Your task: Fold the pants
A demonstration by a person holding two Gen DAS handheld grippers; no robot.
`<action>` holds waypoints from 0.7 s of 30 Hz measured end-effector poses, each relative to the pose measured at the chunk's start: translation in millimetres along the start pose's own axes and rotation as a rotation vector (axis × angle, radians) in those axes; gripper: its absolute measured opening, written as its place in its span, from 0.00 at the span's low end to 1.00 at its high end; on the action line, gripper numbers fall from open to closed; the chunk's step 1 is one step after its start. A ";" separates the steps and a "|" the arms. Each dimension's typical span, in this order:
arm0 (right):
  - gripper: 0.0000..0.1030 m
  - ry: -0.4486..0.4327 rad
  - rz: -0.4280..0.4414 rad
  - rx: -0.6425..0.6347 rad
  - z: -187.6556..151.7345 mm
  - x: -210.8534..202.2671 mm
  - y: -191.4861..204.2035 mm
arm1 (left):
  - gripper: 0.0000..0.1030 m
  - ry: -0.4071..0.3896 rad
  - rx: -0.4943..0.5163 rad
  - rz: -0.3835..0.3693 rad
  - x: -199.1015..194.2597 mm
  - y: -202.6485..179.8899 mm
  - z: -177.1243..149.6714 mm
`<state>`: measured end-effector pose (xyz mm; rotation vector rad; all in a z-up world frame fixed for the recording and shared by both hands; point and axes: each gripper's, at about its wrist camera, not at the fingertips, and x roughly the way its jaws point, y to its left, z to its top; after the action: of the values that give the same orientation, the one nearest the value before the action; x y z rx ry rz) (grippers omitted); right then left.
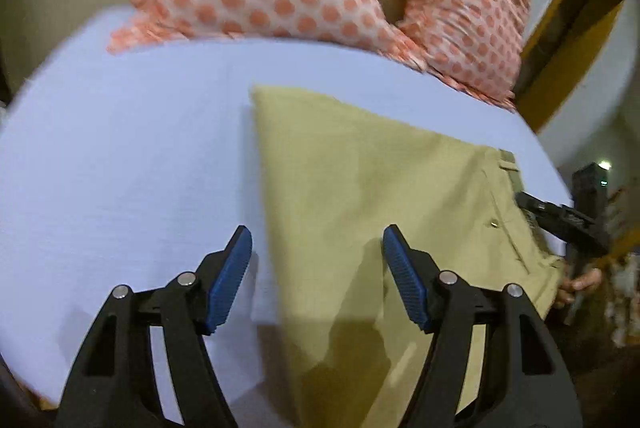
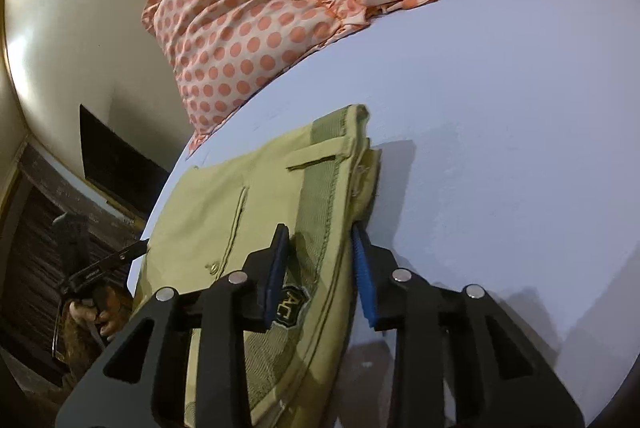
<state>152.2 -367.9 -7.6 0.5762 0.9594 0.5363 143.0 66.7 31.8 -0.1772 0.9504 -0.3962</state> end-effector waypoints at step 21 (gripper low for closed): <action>0.09 -0.079 0.137 0.145 131.7 17.0 -8.4 | 0.07 -0.117 0.093 0.103 68.3 -56.7 132.0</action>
<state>275.9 -391.1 36.0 0.7923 0.8920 0.5649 272.2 -16.1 74.1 -0.0654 0.8201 -0.3311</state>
